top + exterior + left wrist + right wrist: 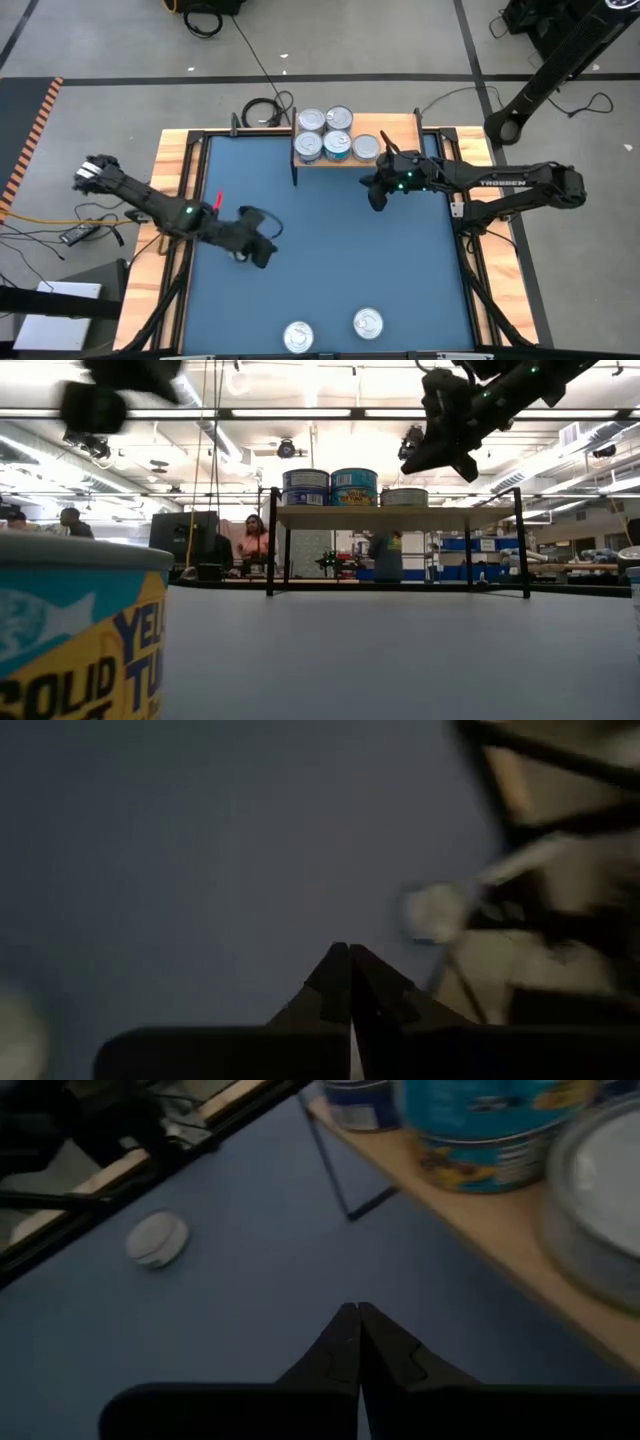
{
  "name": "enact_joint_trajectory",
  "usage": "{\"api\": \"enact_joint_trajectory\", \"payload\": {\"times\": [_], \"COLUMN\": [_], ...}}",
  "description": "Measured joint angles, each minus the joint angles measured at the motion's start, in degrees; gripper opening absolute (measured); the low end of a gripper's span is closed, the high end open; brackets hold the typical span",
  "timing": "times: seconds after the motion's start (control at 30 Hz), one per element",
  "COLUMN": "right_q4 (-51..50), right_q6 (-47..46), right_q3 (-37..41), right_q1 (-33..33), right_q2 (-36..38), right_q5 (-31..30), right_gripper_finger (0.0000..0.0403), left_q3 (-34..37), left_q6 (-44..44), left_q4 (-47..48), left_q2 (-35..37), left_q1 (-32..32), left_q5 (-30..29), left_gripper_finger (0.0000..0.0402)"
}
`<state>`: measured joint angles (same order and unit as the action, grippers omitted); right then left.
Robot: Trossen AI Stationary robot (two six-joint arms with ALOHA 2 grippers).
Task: Stack canned seafood by type on shelf
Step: Stack the green tuna can on top of the green tuna can on the shelf
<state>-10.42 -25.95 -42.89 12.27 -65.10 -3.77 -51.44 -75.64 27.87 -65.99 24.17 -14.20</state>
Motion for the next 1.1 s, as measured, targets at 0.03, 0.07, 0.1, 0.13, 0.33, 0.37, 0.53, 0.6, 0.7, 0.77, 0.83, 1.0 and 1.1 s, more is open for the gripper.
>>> {"api": "enact_joint_trajectory", "payload": {"times": [0.03, 0.07, 0.1, 0.13, 0.33, 0.37, 0.53, 0.6, 0.7, 0.77, 0.83, 1.0, 1.1], "right_q4": [0.28, 0.33, 0.32, 0.52, 1.94, 1.94, 1.81, 1.84, 1.80, 1.82, 1.80, 1.75, 1.80], "right_q6": [-0.19, -0.47, -0.81, -1.25, -4.40, -4.80, -6.04, -6.06, -6.79, -7.44, -7.58, -9.11, -10.07], "right_q3": [0.00, 0.00, 0.00, 0.00, 0.02, 0.02, 0.02, 0.02, 0.02, 0.02, 0.02, 0.02, 0.02], "right_q1": [-0.75, -1.42, -2.08, -2.80, -8.10, -9.19, -14.18, -16.02, -18.47, -19.78, -20.94, -23.12, -23.82], "right_q2": [0.06, 0.20, 0.26, 0.30, 2.32, 3.07, 7.02, 8.25, 9.80, 10.50, 10.92, 11.11, 10.96], "right_q5": [0.02, 0.02, 0.02, 0.02, -0.82, -1.53, -5.45, -6.90, -9.68, -11.57, -12.85, -14.54, -15.18], "right_gripper_finger": [0.0008, 0.0008, 0.0008, 0.0007, 0.0004, 0.0004, 0.0005, 0.0005, 0.0005, 0.0005, 0.0006, 0.0005, 0.0005], "left_q3": [-0.66, -0.74, -0.54, 0.04, 6.23, 6.67, 6.87, 6.87, 6.87, 6.87, 6.87, 6.87, 6.87], "left_q6": [-4.05, -8.32, -12.54, -16.37, -43.79, -47.53, -58.02, -58.25, -58.30, -58.45, -58.33, -58.62, -58.83], "left_q4": [4.07, 7.12, 8.64, 8.40, 13.78, 15.93, 26.49, 28.40, 30.39, 32.02, 33.53, 42.80, 45.28], "left_q2": [0.05, 0.06, 0.03, -0.01, -0.11, -0.05, -1.58, -2.97, -5.74, -8.22, -9.84, -11.31, -11.29], "left_q1": [2.12, 4.39, 6.94, 9.56, 23.85, 25.33, 27.68, 26.83, 25.36, 24.50, 23.74, 23.19, 22.20], "left_q5": [-2.08, -3.79, -5.31, -6.77, -20.56, -22.20, -19.99, -17.52, -15.54, -12.12, -8.64, -2.88, -4.27], "left_gripper_finger": [0.0003, 0.0003, 0.0002, 0.0002, 0.0001, 0.0001, 0.0001, 0.0001, 0.0001, 0.0001, 0.0000, 0.0000, 0.0000]}}
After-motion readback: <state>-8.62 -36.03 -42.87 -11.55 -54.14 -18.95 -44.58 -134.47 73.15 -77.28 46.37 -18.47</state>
